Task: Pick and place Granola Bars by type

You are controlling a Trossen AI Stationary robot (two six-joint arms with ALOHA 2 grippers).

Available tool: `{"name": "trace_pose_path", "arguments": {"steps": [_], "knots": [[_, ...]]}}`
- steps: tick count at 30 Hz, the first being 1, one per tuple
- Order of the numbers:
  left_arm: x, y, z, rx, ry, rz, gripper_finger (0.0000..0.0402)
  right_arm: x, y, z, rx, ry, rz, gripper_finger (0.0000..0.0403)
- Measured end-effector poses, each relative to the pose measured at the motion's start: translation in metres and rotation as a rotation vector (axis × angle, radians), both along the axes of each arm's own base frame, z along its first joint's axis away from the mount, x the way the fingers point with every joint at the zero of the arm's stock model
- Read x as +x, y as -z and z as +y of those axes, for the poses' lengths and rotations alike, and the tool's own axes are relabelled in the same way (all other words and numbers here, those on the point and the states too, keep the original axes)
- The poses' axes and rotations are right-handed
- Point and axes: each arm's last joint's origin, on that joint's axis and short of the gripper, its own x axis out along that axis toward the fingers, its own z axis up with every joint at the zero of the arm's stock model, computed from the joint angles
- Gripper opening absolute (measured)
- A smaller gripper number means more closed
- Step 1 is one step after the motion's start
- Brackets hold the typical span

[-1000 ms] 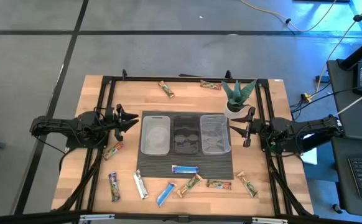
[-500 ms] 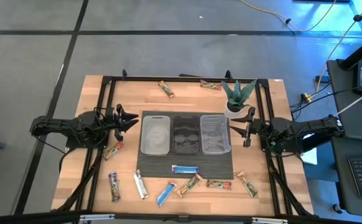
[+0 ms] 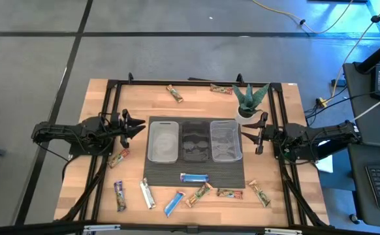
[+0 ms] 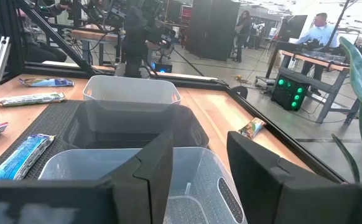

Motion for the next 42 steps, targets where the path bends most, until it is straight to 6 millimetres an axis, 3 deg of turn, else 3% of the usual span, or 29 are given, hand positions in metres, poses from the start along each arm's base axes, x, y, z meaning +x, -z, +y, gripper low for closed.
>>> {"name": "trace_pose_path", "arguments": {"steps": [27,42], "knots": [[0.0,0.0,0.0,0.0,0.001,0.0,0.0128,0.0,0.0,0.0,0.005,0.0,-0.001,0.0155],[-0.0001,-0.0001,0.0001,0.098,-0.017,0.024,0.0128,0.0002,-0.0003,0.0009,0.34,-0.026,-0.071,0.0155]]}}
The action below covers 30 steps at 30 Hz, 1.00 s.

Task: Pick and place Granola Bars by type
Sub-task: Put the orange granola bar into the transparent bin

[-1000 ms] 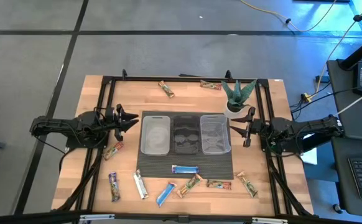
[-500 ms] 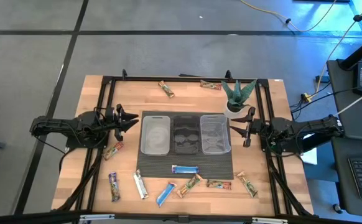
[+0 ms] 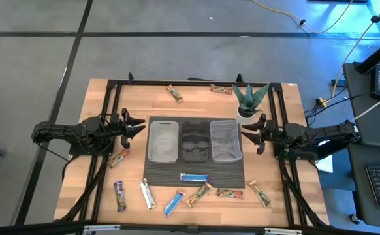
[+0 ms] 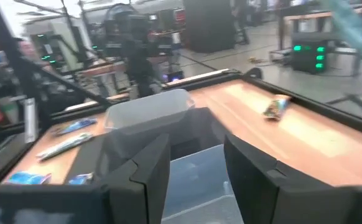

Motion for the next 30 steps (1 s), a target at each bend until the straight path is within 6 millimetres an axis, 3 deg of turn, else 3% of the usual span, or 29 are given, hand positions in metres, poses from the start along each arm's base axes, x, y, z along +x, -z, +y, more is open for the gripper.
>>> {"name": "trace_pose_path", "arguments": {"steps": [5,14,24,30], "knots": [[0.0,0.0,0.0,0.001,-0.001,0.0,0.0128,0.0,-0.006,0.003,0.002,-0.105,-0.027,0.0155],[0.0,0.0,0.0,0.004,-0.002,0.001,0.0128,-0.006,-0.044,0.008,0.018,-0.326,-0.282,0.0155],[0.0,0.0,0.0,0.004,-0.003,0.001,0.0128,-0.007,-0.046,0.01,0.063,-0.379,-0.31,0.0159],[0.0,0.0,0.0,0.004,-0.003,0.001,0.0128,-0.007,-0.047,0.009,0.077,-0.364,-0.312,0.0206]]}}
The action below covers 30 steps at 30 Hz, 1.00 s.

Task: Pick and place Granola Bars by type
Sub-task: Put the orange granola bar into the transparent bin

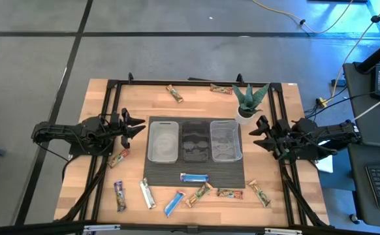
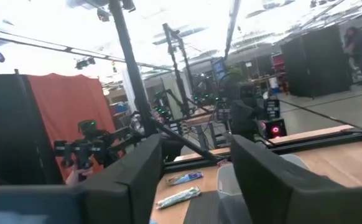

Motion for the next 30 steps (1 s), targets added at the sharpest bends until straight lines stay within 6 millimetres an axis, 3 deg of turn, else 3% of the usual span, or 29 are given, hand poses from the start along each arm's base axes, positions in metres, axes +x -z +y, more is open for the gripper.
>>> {"name": "trace_pose_path", "arguments": {"steps": [4,9,15,23,30], "knots": [[0.0,0.0,0.0,0.0,-0.003,0.0,0.0128,0.0,-0.002,-0.003,0.026,0.088,-0.023,0.0239],[0.0,0.0,0.0,0.0,-0.003,0.0,0.0128,-0.002,-0.007,-0.005,0.084,0.142,-0.068,0.0253],[0.0,0.0,0.0,-0.002,-0.016,0.0,0.0128,-0.007,-0.028,-0.002,-0.077,0.06,-0.146,0.0252],[-0.001,0.0,0.004,-0.015,-0.132,0.001,0.0128,0.016,-0.056,-0.004,-0.167,0.227,0.274,0.0242],[-0.001,0.0,0.004,-0.016,-0.136,0.001,0.0128,0.051,-0.097,0.002,-0.151,0.213,0.622,0.024]]}}
